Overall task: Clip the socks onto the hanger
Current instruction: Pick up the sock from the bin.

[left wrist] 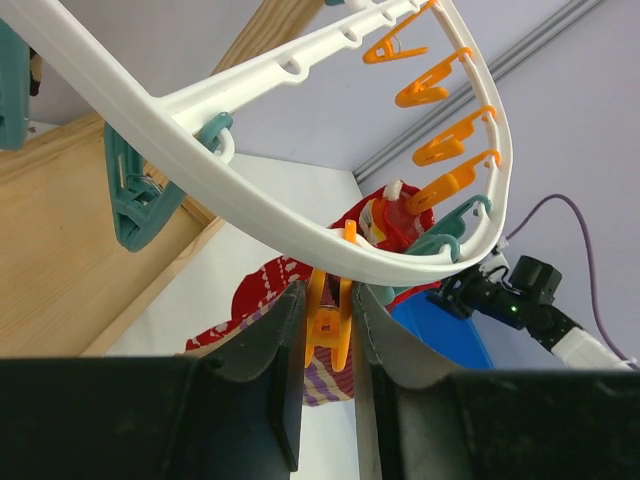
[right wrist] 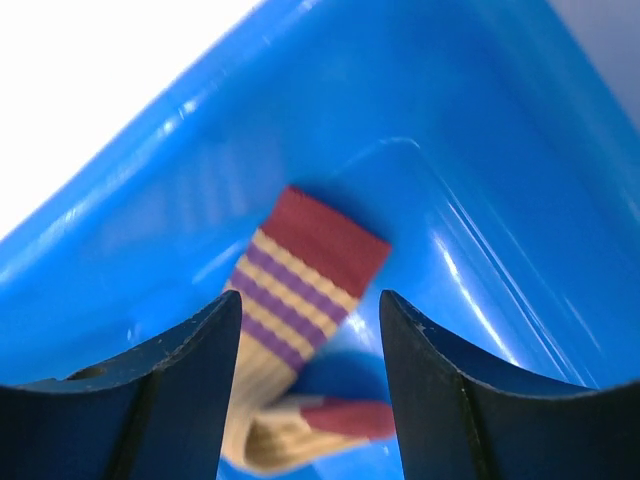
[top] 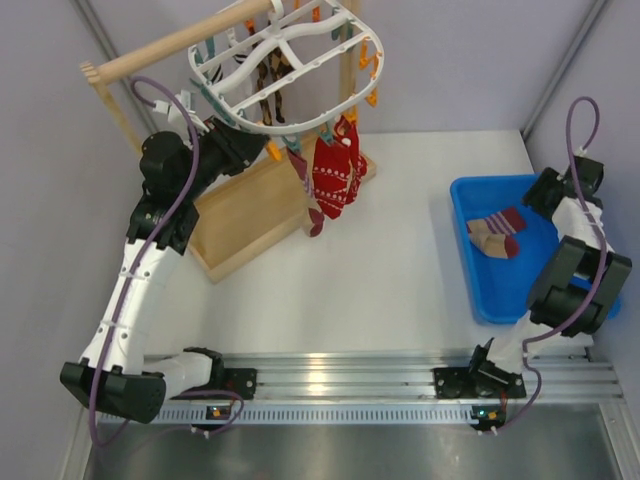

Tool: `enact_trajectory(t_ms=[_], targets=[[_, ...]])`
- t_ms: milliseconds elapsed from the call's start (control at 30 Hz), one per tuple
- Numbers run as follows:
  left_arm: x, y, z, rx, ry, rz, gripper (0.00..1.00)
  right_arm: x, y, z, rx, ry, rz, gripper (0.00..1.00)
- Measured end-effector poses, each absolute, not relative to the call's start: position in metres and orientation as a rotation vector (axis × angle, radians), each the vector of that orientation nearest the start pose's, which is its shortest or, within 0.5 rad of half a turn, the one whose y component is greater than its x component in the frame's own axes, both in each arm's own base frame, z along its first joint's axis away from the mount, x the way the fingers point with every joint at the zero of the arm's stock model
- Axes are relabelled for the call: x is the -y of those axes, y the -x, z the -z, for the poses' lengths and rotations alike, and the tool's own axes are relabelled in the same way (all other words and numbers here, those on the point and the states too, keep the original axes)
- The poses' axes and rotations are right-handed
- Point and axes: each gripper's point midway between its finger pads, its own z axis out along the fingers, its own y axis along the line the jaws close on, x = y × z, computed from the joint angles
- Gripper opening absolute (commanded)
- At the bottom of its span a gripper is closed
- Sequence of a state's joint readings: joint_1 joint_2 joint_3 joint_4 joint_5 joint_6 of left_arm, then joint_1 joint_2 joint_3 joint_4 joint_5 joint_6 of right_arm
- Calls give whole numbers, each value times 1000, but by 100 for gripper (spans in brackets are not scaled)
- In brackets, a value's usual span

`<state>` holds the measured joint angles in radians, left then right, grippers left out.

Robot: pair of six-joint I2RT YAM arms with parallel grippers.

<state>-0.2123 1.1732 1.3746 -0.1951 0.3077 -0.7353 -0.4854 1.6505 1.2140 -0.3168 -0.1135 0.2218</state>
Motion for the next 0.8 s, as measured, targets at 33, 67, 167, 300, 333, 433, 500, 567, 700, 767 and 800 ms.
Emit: enact_trajectory(t_ms=[33,67,167,300,333,433,500,567,700,767,800], targets=[[157,-353,-436,-1639,176,970,0,179,-412,-124,-2202,-751,22,57],[156,-353,-437,-1636,176,965,0,179,-418,-120,-2210,-751,42,56],[155,-352,-439,-1629,177,958,0,182,-433,-103,-2238,-769,110,56],[154,-351,-439,-1625,179,954,0,189,-434,-79,-2279,-812,174,57],[154,-351,-438,-1626,181,953,0,188,-434,-74,-2289,-818,183,58],[153,-351,-437,-1627,183,951,0,188,-432,-63,-2310,-829,195,58],[153,-351,-437,-1628,184,948,0,186,-433,-60,-2320,-825,192,59],[153,-351,-437,-1627,183,947,0,183,-434,-57,-2329,-817,189,59],[152,-352,-436,-1628,184,945,0,176,-434,-51,-2345,-801,182,58],[153,-352,-435,-1628,185,945,0,172,-432,-46,-2357,-797,181,58],[153,-352,-434,-1630,185,945,0,170,-429,-42,-2366,-796,179,58]])
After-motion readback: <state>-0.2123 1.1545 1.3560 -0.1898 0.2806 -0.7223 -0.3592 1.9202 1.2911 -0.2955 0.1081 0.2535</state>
